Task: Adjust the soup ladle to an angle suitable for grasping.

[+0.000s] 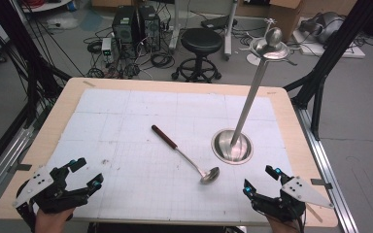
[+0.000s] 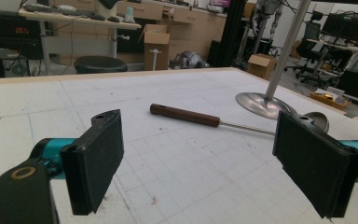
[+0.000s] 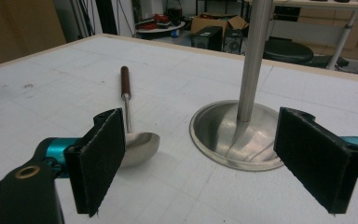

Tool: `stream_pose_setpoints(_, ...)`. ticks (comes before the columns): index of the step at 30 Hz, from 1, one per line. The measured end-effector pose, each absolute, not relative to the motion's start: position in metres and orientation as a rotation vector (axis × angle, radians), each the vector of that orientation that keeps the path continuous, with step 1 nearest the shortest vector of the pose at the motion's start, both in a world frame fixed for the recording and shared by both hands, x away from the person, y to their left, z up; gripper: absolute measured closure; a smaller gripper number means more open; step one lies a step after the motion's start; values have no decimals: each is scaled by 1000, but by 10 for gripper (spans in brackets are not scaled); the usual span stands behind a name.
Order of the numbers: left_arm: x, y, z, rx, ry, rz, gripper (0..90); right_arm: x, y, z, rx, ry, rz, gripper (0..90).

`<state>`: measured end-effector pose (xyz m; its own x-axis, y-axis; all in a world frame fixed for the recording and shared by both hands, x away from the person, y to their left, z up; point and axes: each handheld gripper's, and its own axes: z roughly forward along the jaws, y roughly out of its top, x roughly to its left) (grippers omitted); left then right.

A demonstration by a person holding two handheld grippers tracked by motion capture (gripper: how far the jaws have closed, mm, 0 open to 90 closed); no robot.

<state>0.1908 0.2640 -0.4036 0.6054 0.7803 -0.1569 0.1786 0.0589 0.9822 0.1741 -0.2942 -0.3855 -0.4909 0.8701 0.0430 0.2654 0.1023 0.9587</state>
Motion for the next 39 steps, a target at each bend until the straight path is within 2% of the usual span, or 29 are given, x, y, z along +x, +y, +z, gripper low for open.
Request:
stream_pose_setpoints(16, 190, 266, -405, 1490, 858, 551, 168, 176, -280, -380, 1094, 1867, 1457, 159)
stream_pose_setpoints(26, 192, 267, -408, 1502, 869, 536, 170, 187, -245, -372, 1027, 1975, 1486, 158)
stream_pose_setpoints(39, 194, 268, -410, 1513, 875, 516, 174, 226, -196, -366, 940, 2151, 1429, 158)
